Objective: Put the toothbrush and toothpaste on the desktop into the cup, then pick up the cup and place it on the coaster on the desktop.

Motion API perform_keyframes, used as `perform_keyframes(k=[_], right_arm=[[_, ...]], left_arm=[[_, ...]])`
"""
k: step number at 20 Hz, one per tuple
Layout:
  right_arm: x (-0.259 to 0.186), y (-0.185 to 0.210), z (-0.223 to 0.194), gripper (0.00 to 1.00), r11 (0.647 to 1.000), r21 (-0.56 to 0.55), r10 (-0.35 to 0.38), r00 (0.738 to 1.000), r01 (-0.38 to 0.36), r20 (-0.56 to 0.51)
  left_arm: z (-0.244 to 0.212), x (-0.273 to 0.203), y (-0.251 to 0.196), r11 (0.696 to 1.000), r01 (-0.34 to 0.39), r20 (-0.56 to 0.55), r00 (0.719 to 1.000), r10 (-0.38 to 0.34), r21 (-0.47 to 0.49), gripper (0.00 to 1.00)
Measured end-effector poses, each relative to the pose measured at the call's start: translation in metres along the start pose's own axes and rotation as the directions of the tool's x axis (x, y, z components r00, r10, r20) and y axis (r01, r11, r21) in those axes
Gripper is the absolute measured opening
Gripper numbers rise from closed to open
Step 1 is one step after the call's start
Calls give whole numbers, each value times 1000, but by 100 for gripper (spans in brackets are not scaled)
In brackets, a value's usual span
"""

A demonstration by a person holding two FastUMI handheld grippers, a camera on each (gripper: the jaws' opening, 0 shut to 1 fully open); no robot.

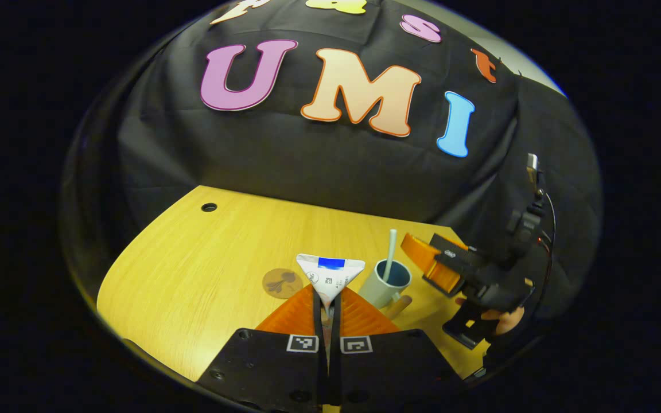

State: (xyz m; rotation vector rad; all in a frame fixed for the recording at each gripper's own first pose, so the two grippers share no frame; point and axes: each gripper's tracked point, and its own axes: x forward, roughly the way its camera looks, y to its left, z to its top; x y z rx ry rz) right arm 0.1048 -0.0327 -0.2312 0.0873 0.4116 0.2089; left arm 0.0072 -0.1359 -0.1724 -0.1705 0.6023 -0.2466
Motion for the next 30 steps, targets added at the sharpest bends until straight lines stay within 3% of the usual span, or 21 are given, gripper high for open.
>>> perform_keyframes(k=[8,14,19,27,28,29,30], right_arm=[[-61,-45,-29,99,997,-19,-77,995,76,-59],[-84,-76,-24,99,991,0,-133,989,133,-58],[-96,-89,-34,99,990,-4,-143,986,143,-81],[-94,-90,-34,98,995,-1,-100,990,101,-97],[-93,-88,-32,98,996,-3,-88,991,88,-96],[-91,-87,-30,99,997,-5,-76,992,76,-97],[-90,-84,-28,99,998,-7,-62,994,61,-95]], left_arm=[[49,57,-63,986,150,64,986,-154,70,0],[60,101,-99,974,205,84,973,-213,95,0],[49,135,-109,980,197,87,977,-196,0,0],[9,146,-110,993,121,75,990,-120,2,6],[2,143,-108,994,104,73,992,-105,15,8],[-6,138,-110,993,113,58,992,-114,27,26],[-10,133,-108,995,94,60,994,-96,41,50]])
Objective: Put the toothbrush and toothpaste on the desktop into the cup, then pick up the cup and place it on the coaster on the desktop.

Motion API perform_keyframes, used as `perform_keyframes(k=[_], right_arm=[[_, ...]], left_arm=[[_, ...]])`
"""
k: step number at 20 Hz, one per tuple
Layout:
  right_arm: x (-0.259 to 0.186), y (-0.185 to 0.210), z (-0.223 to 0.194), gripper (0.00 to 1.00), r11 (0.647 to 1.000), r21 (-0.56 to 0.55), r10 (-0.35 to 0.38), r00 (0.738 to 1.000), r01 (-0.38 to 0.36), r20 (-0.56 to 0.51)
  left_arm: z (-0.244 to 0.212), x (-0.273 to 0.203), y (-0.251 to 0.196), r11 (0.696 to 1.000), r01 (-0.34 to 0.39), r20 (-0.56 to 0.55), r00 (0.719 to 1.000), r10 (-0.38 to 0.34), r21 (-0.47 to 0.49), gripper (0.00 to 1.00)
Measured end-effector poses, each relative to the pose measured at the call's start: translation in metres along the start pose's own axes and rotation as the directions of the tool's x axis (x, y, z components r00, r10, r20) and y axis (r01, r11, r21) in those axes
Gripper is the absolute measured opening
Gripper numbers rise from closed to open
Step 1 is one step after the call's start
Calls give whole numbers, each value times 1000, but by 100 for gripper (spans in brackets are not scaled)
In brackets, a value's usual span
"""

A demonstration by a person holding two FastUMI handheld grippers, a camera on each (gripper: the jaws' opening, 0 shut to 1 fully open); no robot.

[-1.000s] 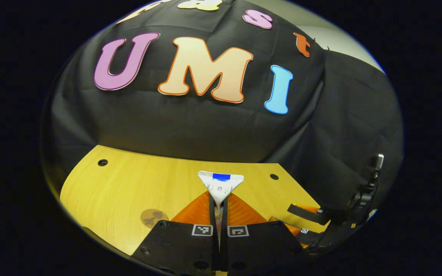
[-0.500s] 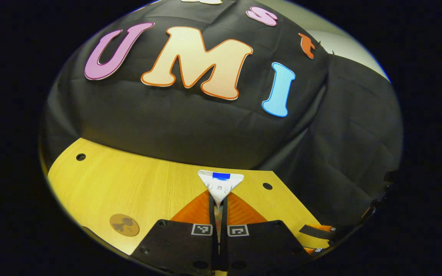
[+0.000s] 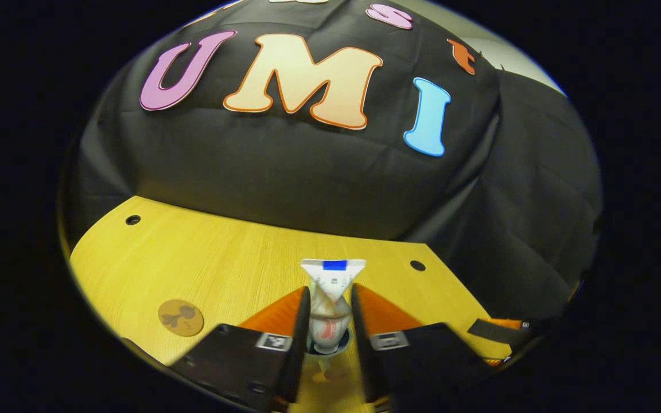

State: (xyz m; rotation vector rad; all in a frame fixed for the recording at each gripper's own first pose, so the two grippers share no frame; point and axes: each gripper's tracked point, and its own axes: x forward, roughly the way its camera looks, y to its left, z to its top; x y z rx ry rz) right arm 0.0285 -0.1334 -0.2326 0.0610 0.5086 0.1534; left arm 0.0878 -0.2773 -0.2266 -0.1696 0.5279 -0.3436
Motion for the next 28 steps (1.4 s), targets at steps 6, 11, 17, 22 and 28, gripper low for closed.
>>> perform_keyframes(k=[6,11,17,22,28], right_arm=[[18,27,0,98,996,-4,85,991,-86,-99],[32,65,-19,98,987,-20,144,943,-157,-300],[60,87,-49,98,991,-8,107,828,-134,-551],[84,98,-84,98,997,18,68,696,-79,-714],[107,106,-110,97,998,-39,4,613,-57,-790]], left_arm=[[-11,-50,40,995,-100,16,995,99,16,95],[-10,-95,104,979,-202,29,979,201,25,95],[-13,-139,164,959,-278,38,960,276,56,95],[-23,-167,200,950,-310,23,951,309,30,95],[-50,-196,230,936,-351,-28,936,351,-14,95]])
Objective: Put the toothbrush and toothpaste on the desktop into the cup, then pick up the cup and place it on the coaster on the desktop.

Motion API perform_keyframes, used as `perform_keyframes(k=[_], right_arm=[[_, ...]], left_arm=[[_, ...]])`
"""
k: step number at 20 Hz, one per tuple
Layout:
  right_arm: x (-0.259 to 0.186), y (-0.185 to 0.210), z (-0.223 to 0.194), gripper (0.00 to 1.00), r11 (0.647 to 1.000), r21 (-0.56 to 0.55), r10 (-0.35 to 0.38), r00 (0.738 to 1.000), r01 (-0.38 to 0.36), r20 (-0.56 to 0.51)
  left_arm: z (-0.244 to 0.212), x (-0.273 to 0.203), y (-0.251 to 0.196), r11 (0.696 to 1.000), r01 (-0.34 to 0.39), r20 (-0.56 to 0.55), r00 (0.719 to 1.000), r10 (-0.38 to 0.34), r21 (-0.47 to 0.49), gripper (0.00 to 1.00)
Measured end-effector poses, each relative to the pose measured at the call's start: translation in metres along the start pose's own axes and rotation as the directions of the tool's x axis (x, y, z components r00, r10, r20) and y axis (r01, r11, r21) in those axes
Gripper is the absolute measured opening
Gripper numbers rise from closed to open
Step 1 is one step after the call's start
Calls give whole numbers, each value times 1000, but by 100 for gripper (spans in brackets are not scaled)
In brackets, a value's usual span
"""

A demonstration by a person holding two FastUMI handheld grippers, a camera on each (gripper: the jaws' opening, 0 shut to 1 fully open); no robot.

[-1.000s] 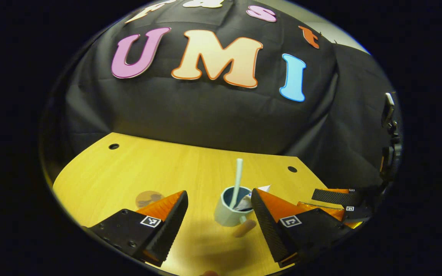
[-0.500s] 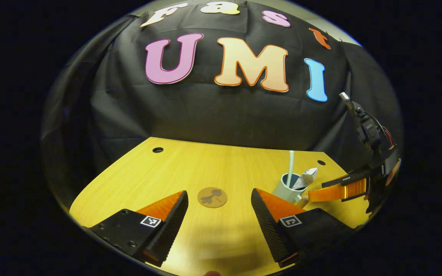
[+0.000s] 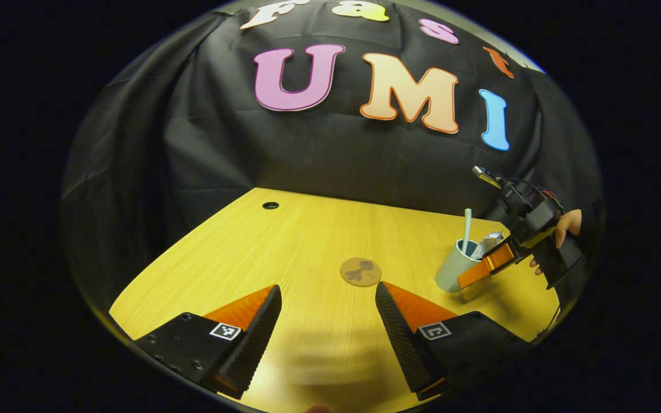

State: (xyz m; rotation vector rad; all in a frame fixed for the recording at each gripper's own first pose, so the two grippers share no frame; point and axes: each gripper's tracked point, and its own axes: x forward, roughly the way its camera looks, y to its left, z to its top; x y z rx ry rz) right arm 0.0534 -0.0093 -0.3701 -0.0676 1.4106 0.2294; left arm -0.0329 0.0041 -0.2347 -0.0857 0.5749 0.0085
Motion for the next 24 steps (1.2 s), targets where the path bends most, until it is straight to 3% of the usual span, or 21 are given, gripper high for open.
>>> perform_keyframes(k=[1,2,6,13,18,24], right_arm=[[4,-1,-3,97,1000,-15,-16,1000,15,-18],[9,-3,-4,88,999,-27,-30,999,29,-32],[24,-15,-10,79,996,-46,-83,994,80,-69],[21,-7,-13,29,996,-67,-65,995,61,-73],[17,33,-1,30,1000,-12,25,999,-25,-30],[12,85,24,29,997,-16,78,997,-78,11]], left_arm=[[-1,-2,4,1000,-4,-4,1000,4,-8,96],[-2,-3,9,1000,-9,-6,1000,9,-10,96],[-3,-7,27,1000,-30,-2,1000,30,-5,95],[-1,-7,42,999,-41,-5,999,41,-3,95],[-3,-5,49,999,-35,-11,999,35,-3,95],[0,0,60,1000,-24,-9,1000,24,-9,95]])
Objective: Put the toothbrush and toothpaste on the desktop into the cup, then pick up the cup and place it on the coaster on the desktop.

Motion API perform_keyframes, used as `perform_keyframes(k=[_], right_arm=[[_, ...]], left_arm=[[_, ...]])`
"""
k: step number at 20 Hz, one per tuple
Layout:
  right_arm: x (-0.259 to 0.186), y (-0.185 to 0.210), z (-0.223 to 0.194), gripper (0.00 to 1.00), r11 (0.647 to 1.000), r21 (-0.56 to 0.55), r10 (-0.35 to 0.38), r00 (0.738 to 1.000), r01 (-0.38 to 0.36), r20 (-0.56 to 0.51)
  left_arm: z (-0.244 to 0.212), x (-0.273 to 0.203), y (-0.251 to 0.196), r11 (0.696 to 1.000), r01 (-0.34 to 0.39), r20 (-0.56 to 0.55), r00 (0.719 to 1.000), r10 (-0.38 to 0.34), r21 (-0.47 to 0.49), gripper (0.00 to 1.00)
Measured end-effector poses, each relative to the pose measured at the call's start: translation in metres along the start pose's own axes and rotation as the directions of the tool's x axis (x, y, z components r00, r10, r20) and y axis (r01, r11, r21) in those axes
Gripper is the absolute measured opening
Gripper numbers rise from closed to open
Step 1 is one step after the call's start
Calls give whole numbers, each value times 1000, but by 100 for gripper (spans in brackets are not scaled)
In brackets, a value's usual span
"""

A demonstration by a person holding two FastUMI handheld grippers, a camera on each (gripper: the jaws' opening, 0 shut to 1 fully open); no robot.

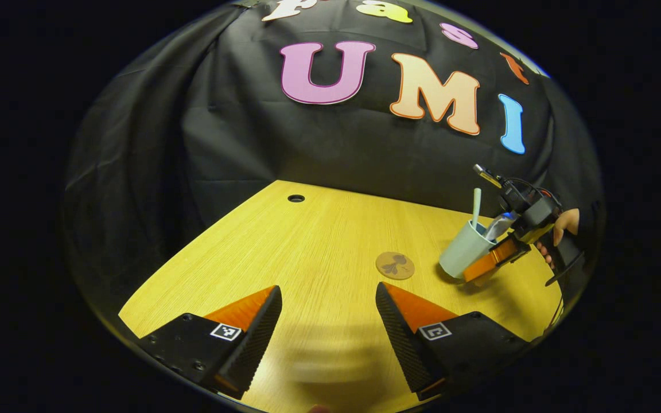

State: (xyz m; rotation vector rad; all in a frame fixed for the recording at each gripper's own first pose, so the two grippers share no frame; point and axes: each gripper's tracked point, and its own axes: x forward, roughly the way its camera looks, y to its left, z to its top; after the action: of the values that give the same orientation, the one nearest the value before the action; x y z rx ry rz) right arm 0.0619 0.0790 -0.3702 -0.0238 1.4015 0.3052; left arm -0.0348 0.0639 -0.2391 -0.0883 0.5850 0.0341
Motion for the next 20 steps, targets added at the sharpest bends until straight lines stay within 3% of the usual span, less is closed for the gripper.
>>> perform_keyframes(k=[4,11,16,20], right_arm=[[11,40,16,29,999,-23,22,1000,-21,17],[40,87,27,29,996,-92,-19,1000,18,-5],[50,96,25,29,986,-140,-98,994,92,-39],[42,95,28,31,985,-143,-106,994,101,-25]], left_arm=[[-3,3,17,1000,0,-14,1000,0,-16,95],[-5,8,57,1000,-17,-33,999,17,-21,95],[-5,12,78,999,-23,-40,999,22,-30,95],[-3,17,79,1000,-5,-36,999,4,-29,95]])
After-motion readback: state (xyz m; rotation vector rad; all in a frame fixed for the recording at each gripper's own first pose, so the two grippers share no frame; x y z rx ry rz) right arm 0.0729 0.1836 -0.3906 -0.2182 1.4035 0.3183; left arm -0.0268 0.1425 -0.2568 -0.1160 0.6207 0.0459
